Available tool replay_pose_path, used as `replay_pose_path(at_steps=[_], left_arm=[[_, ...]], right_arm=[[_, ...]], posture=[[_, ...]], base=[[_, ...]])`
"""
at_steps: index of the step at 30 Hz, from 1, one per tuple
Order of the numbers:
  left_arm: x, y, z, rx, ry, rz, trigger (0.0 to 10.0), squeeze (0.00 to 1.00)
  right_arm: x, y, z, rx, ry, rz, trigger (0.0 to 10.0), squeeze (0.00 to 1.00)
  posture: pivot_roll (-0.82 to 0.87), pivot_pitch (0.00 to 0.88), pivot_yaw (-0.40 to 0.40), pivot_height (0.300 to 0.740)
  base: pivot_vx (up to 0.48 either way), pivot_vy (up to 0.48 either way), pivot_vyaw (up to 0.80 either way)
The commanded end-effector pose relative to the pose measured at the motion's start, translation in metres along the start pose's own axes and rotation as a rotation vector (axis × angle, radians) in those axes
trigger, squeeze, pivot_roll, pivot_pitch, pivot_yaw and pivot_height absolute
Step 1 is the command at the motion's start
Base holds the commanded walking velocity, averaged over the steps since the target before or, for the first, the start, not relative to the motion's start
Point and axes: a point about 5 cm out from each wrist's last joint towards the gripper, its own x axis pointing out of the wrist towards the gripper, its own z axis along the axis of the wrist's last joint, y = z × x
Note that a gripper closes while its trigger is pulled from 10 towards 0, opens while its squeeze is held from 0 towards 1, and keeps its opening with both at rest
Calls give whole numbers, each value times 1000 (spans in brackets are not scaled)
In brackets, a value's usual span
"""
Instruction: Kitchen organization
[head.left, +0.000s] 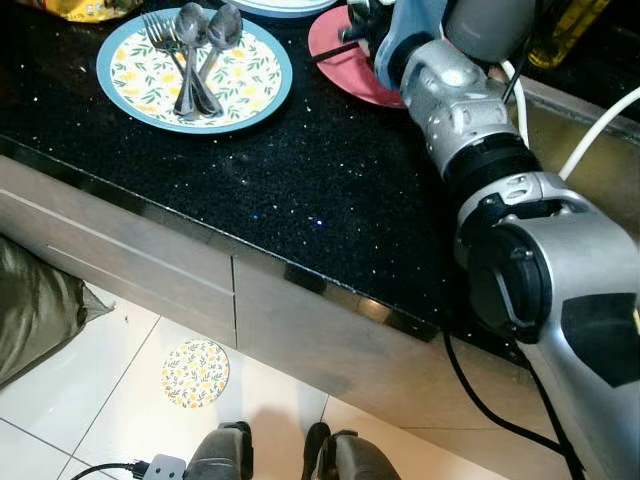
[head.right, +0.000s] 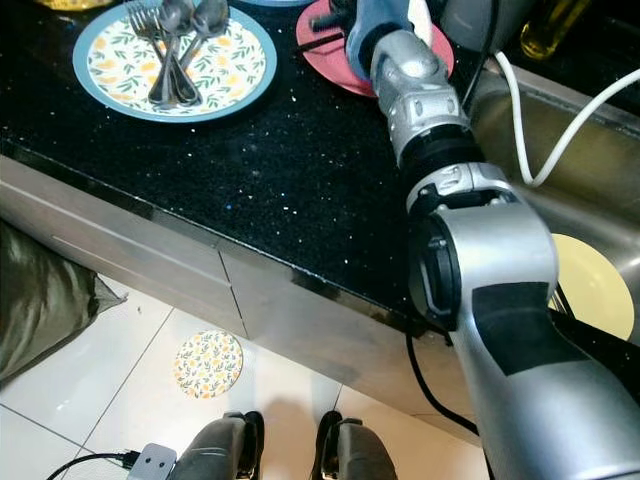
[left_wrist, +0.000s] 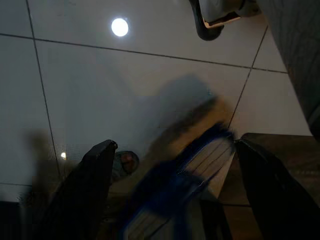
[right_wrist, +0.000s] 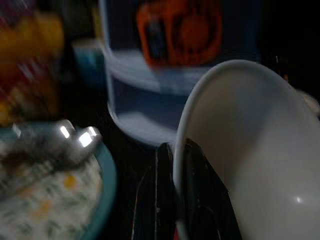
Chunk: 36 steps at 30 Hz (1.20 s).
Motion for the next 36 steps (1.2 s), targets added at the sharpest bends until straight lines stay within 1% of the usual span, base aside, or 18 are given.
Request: replay_pose_path(at_steps=[1,2,5,9,10,12,13,15,18,20,21,22,23,25,30,33,34,36], left_arm=[[1,-2,4,21,-1,-14,10000,0],[1,-2,4,21,-1,-14,10000,0],[2,-3,10,35,-5,-19,10000,0],[3,-3,17,50,-10,-24,10000,0],[3,-3,20,53,-12,-24,10000,0],[4,-3,21,55,-14,-25,10000,0],[4,-2,23,56,-17,-24,10000,0],[4,-2,27,58,-26,-24,10000,0],[4,-2,28,60,-28,-25,10000,0],[5,-5,29,68,-28,-31,10000,0],[5,-5,29,68,-28,-31,10000,0],[5,-6,30,70,-29,-33,10000,0],[5,-6,30,70,-29,-33,10000,0],[5,-7,31,70,-31,-35,10000,0],[5,-6,32,73,-32,-35,10000,0],[5,-5,32,77,-30,-35,10000,0],[5,-5,32,79,-28,-36,10000,0],[5,-5,32,80,-28,-36,10000,0]], right_arm=[[0,-4,27,116,-160,38,0,0],[0,-4,27,116,-160,38,0,0],[-7,-14,39,247,-277,71,0,0],[-18,-24,45,367,-390,122,0,0],[-23,-26,47,414,-427,143,2588,0],[-25,-28,47,443,-451,157,2588,0],[-30,-30,49,463,-479,183,10000,0],[-41,-31,52,523,-539,246,10000,0],[-47,-31,53,546,-561,270,10000,0],[-63,-25,55,578,-617,364,10000,0],[-63,-25,55,578,-617,364,10000,0],[-72,-23,57,600,-655,422,10000,0],[-72,-23,57,600,-655,422,10000,0],[-88,-20,56,650,-698,506,10000,0],[-100,-16,48,679,-677,548,10000,0],[-106,-13,39,697,-635,527,10000,0],[-112,-10,28,723,-596,514,10000,0],[-115,-9,23,735,-580,516,10000,0]], posture=[[160,126,-90,740],[160,126,-90,740],[146,109,-81,740],[135,90,-72,740],[134,84,-71,740],[134,84,-71,740],[134,81,-71,740],[133,70,-71,740],[133,67,-71,740],[137,50,-80,740],[137,50,-80,740],[142,46,-85,740],[142,46,-85,740],[144,42,-88,740],[139,33,-85,740],[134,30,-83,740],[134,30,-83,740],[134,30,-83,740]], base=[[0,0,0],[0,0,0],[0,0,0],[0,0,0],[0,0,0],[0,0,0],[0,0,0],[0,0,0],[0,0,0],[0,0,0],[0,0,0],[0,0,0],[0,0,0],[0,0,0],[0,0,0],[0,0,0],[0,0,0],[0,0,0]])
